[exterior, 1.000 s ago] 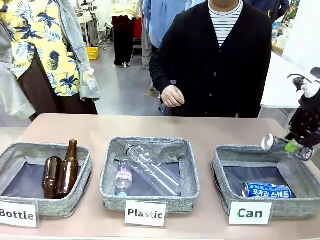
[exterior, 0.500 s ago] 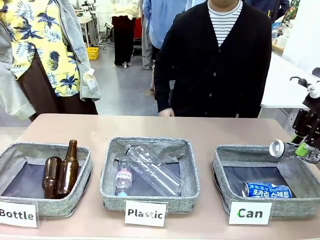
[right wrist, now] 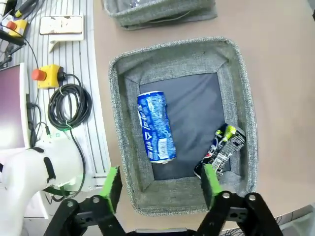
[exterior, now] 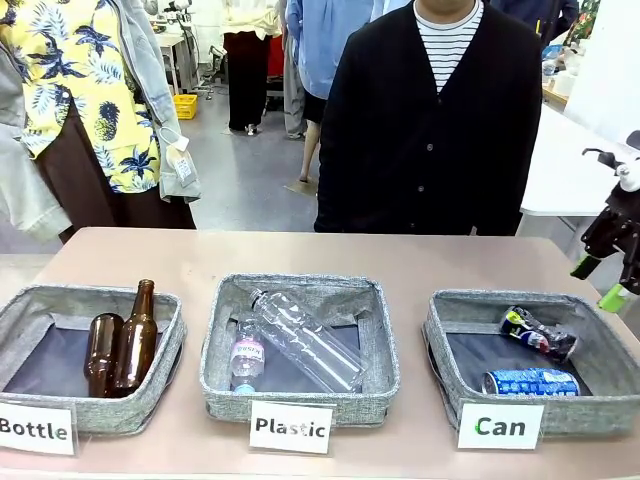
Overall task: Sort the can waste into the basket.
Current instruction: Pick up the can waste from the table and place it in the right Fabric basket.
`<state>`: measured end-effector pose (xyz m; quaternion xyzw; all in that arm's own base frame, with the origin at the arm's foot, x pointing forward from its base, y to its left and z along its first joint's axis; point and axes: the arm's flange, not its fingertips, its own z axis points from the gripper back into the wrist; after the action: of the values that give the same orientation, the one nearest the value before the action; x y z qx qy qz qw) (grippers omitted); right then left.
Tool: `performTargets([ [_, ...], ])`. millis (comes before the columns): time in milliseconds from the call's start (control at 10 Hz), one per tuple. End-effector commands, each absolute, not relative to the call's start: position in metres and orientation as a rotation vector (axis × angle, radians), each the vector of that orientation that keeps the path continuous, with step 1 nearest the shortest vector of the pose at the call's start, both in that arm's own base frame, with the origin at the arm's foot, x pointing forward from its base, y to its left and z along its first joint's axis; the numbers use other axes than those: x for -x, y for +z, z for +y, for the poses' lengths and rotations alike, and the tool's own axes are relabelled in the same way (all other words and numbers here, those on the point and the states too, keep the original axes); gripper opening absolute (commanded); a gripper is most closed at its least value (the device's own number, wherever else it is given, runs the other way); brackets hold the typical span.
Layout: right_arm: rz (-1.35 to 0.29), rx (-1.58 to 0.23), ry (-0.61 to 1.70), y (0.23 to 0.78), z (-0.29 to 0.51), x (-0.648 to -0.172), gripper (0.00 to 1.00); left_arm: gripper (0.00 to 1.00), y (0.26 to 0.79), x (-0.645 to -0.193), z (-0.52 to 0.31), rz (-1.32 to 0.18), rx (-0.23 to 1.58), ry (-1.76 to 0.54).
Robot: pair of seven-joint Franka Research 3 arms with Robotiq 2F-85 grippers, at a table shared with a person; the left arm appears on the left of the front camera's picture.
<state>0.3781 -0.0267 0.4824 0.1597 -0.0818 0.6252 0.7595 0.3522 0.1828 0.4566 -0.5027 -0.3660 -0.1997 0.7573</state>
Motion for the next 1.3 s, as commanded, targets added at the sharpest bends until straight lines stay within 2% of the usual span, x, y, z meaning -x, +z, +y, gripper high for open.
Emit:
performTargets([
  [0, -0.215, -0.353, 1.37, 0.485, -0.028, -0.381, 1.0, 1.0, 0.459, -0.35, 0.181, -0.789, 1.098, -0.431],
  [300, -0.234, -0.378, 1.288, 0.495, -0.029, -0.382, 1.0, 1.0, 0.459, -0.35, 0.181, -0.789, 1.098, -0.431],
  [400, -0.301, -0.5, 0.88, 0.508, -0.025, -0.387, 1.0, 1.0, 0.459, -0.35, 0.181, -0.789, 1.098, -0.431],
  [500, -0.396, -0.724, 0.303, 0.526, -0.014, -0.396, 1.0, 1.0, 0.459, -0.35, 0.181, -0.789, 1.098, -0.431],
  [600, -0.344, -0.864, -0.03, 0.537, -0.013, -0.403, 1.0, 1.0, 0.459, -0.35, 0.181, -0.789, 1.098, -0.431],
  [700, -0.436, -0.922, -0.426, 0.54, -0.016, -0.419, 1.0, 1.0, 0.459, -0.35, 0.181, -0.789, 1.098, -0.431],
  [800, -0.434, -0.847, -0.8, 0.534, -0.026, -0.439, 1.0, 1.0, 0.459, -0.35, 0.181, -0.789, 1.098, -0.431],
  [900, -0.279, -0.917, -0.888, 0.529, -0.035, -0.453, 1.0, 1.0, 0.459, -0.35, 0.181, -0.789, 1.098, -0.431],
  [1200, -0.078, -1.137, -0.876, 0.516, -0.069, -0.466, 1.0, 1.0, 0.459, -0.35, 0.181, -0.789, 1.098, -0.431],
])
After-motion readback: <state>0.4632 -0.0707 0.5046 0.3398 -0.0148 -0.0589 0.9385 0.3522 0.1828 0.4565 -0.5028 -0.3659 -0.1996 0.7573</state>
